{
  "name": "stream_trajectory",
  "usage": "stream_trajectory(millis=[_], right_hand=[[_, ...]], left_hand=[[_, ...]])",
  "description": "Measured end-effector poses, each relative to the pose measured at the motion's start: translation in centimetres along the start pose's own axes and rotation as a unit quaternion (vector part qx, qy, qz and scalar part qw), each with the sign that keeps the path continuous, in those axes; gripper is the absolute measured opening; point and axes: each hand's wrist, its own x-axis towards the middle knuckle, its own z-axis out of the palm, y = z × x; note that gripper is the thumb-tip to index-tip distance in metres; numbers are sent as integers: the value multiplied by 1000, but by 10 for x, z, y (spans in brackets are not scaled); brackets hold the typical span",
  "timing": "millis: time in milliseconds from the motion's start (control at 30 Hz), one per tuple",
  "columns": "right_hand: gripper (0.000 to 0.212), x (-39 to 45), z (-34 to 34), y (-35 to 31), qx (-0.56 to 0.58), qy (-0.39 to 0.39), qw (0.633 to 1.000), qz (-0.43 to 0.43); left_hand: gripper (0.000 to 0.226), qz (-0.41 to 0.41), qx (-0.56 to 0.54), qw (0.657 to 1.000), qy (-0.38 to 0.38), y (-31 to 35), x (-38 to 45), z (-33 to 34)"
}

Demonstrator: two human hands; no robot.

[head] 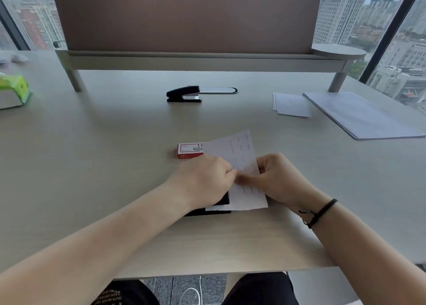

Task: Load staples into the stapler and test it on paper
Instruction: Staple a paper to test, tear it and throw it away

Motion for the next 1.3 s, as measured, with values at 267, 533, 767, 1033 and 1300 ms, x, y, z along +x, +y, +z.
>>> stream_trajectory(millis=[267, 533, 767, 1033, 1300], right_hand=[[16, 2, -1, -1, -11, -20, 1000, 1], [17, 0, -3, -4, 14, -51, 998, 37], [23, 1, 1, -6, -12, -52, 997, 54], [11, -1, -1, -5, 34, 0, 998, 48], [15, 25, -28, -25, 138, 54, 989, -9]], left_hand=[[49, -3, 97, 995, -7, 1, 0, 5], [34, 36, 176, 984, -20, 0, 2, 9], [45, 26, 106, 994, 15, -1, -2, 6], [49, -81, -244, 961, 97, -17, 5, -12], [24, -18, -277, 949, 149, -52, 8, -48]])
